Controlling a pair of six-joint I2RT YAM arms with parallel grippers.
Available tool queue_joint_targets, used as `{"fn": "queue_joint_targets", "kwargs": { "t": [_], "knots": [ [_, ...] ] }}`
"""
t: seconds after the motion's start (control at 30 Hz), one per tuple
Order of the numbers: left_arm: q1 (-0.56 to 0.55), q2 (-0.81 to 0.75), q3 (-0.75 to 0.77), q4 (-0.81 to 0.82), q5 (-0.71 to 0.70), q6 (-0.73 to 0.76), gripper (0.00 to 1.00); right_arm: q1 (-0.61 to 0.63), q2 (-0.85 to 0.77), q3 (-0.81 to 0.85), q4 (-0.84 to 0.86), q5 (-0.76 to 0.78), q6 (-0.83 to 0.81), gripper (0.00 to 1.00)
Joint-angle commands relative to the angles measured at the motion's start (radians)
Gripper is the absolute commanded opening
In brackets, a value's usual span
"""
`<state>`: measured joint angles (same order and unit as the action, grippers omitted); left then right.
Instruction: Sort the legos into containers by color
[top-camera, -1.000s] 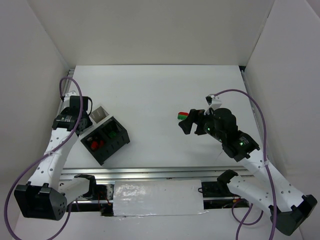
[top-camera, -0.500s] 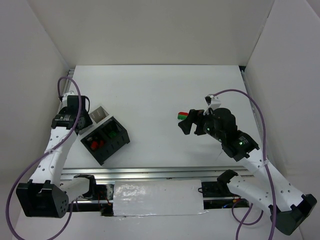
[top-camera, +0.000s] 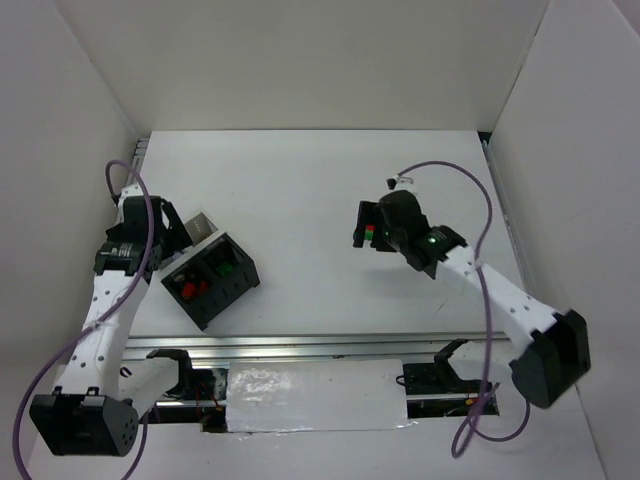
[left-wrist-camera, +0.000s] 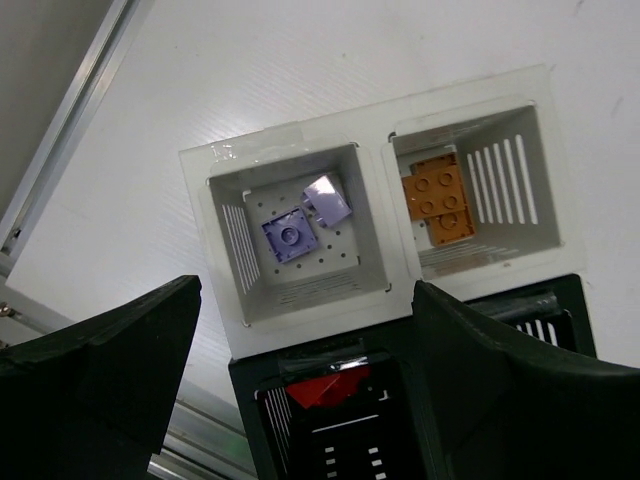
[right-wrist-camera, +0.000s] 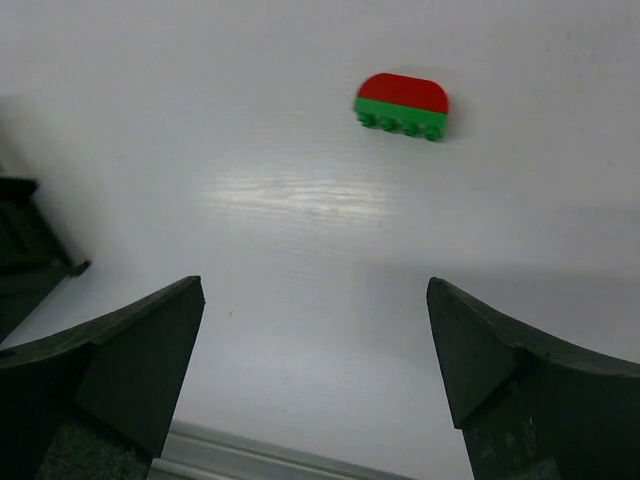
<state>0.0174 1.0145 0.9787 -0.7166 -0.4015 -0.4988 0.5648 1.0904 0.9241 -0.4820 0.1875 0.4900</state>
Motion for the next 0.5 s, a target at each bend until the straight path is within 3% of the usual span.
{"fn": "queue_joint_targets", "kwargs": {
  "t": [0.0, 0.2, 0.47],
  "knots": [
    [0.003, -0.074, -0.018, 0.062, 0.065, 0.032, 0.99, 0.004, 0.223, 0.103, -0.023, 0.159, 0.045, 1.0],
    [-0.005, -0.073, -0.022, 0.072, 0.104, 0.043, 1.0, -0.051, 0.567, 0.347, -0.04, 0.184, 0.022, 1.0],
    [-0.01, -0.082, -0.026, 0.074, 0.127, 0.051, 0.99, -0.147, 0.778, 0.53, -0.099, 0.11, -0.04, 1.0]
  ]
}}
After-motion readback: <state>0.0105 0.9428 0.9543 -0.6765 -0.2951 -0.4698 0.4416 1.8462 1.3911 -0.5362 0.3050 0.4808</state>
